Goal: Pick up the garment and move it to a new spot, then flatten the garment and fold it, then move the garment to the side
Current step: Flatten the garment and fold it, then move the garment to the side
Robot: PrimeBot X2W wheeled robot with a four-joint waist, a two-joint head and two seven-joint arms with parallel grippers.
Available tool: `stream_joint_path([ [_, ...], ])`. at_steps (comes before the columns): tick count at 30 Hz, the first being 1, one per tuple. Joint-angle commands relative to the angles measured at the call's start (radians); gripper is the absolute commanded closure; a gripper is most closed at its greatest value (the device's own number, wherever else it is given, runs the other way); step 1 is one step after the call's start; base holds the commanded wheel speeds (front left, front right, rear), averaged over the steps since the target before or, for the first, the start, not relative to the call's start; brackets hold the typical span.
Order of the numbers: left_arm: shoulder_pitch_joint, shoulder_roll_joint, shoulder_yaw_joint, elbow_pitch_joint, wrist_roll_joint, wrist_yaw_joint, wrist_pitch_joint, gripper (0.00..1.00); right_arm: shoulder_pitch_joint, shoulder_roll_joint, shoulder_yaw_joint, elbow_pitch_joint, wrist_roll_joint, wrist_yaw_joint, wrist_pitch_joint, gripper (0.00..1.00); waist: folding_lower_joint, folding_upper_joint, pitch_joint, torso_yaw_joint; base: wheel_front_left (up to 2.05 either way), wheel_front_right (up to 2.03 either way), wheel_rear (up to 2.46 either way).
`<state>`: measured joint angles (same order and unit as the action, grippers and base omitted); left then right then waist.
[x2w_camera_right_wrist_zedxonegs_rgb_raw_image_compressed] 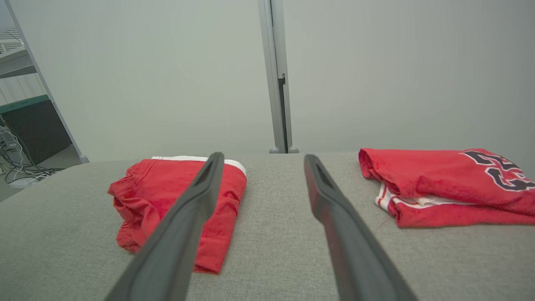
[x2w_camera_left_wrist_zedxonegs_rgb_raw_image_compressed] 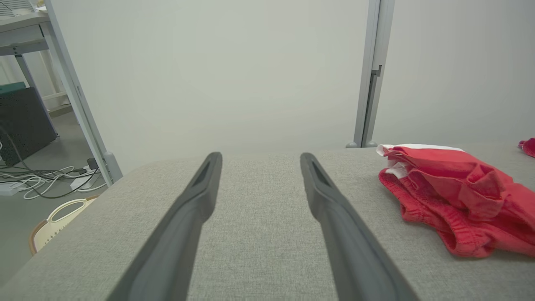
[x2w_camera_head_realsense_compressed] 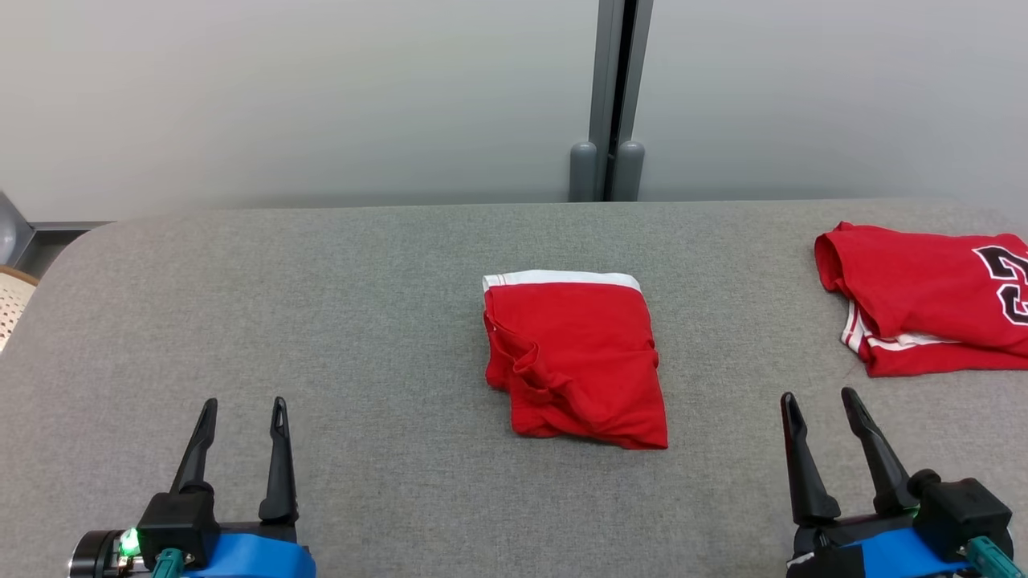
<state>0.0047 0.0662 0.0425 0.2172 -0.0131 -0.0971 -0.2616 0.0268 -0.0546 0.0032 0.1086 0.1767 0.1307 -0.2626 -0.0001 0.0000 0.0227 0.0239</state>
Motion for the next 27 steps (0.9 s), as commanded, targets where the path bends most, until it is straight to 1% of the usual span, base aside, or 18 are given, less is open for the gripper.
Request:
stream_joint_path([
  [1,0.008,0.006,-0.002,0.003,0.006,0.006,-0.005,0.00,0.016,0.003,0.001,0.006,-0.005,0.000,-0.002,0.00,0.0001,0.0000,-0.002,0.002,0.00,0.00,0.00],
  [22,0.006,0.017,-0.011,0.010,-0.002,0.019,-0.005,0.00,0.005,0.005,0.001,0.044,0.014,0.000,-0.002,0.00,0.0001,0.0000,-0.001,0.007,0.00,0.00,0.00],
  [27,0.002,0.017,-0.012,0.006,-0.006,0.019,-0.005,0.00,-0.042,0.005,0.004,0.049,0.006,0.000,-0.002,0.00,0.0001,0.0000,0.007,0.006,0.00,0.00,0.00],
])
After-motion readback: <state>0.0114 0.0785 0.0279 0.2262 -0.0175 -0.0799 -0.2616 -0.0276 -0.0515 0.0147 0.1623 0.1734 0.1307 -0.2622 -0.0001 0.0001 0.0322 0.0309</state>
